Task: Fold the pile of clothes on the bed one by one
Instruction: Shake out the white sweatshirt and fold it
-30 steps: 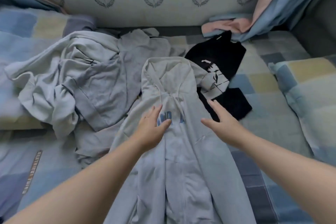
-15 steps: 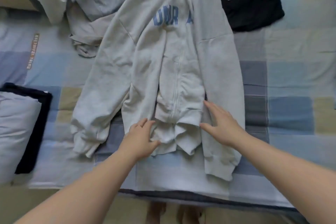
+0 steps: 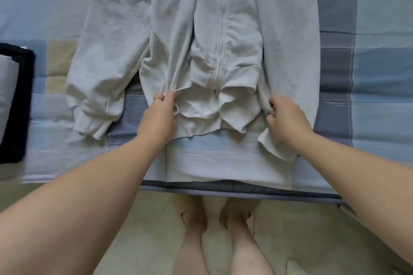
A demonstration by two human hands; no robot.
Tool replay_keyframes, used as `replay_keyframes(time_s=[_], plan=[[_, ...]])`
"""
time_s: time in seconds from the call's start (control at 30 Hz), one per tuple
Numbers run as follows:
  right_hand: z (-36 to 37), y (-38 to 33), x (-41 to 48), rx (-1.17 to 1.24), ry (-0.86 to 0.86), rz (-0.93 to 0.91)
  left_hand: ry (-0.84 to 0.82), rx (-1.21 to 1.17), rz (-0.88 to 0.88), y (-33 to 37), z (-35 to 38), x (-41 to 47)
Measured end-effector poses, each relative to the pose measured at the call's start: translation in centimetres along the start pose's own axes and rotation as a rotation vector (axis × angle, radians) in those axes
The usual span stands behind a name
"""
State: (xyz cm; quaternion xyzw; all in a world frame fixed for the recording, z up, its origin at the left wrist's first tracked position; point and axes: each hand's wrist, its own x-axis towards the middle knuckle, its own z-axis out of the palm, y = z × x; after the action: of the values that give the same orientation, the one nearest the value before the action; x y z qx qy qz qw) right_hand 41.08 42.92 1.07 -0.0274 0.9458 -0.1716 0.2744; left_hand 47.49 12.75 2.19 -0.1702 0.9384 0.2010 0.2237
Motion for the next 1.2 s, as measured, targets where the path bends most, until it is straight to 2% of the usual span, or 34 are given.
replay_keyframes(time_s=[0.13,0.23,0.33,0.4,0.47,0.57,0.63,0.7,0.8,0.87,1.0,1.2], plan=[[-2.5,1.7,-2.3,-0.042,0.098,0.021,-0.019,0.117,0.009,-1.6,-2.3,-2.6],[-4.5,4.8,-4.9,-0.172,0.001,0.179,-0.06,0.257,-0.1,-4.2,-4.1,-4.1],[-5.8,5.7,-6.4,-0.283,-0.082,0.3,-0.136,0.211,-0.159,-4.7,-4.8,-3.9],[-5.7,4.5,-6.6,-0.369,-0.024,0.233,-0.109,0.125,-0.152,-4.4,-4.7,-4.0],[-5.0,2.0,-6.6,-0.35,0.016,0.105,-0.02,0.034,-0.209,-4.4,-4.4,-4.4],[-2.7,-2.6,-6.1,-0.301,-0.078,-0.11,0.093,-0.097,-0.36,-5.6,-3.9,-5.1],[-0.7,-6.2,-5.4,-0.282,-0.121,-0.24,0.095,-0.09,-0.382,-7.2,-3.6,-5.1],[1.6,-9.6,-4.3,-0.283,-0.139,-0.321,0.03,-0.009,-0.318,-9.5,-3.3,-4.7],[5.5,-13.7,-2.5,-0.376,-0.103,-0.33,-0.053,0.136,-0.176,-12.4,-2.6,-4.3],[7.4,-15.8,-1.3,-0.436,0.029,-0.31,-0.058,0.206,-0.109,-13.8,-2.3,-4.6],[8.1,-18.3,0.5,-0.365,0.331,-0.205,-0.04,0.261,-0.061,-16.3,-1.9,-5.9],[6.6,-18.0,1.0,-0.48,0.289,-0.222,-0.016,0.24,-0.079,-18.0,-2.9,-5.7]])
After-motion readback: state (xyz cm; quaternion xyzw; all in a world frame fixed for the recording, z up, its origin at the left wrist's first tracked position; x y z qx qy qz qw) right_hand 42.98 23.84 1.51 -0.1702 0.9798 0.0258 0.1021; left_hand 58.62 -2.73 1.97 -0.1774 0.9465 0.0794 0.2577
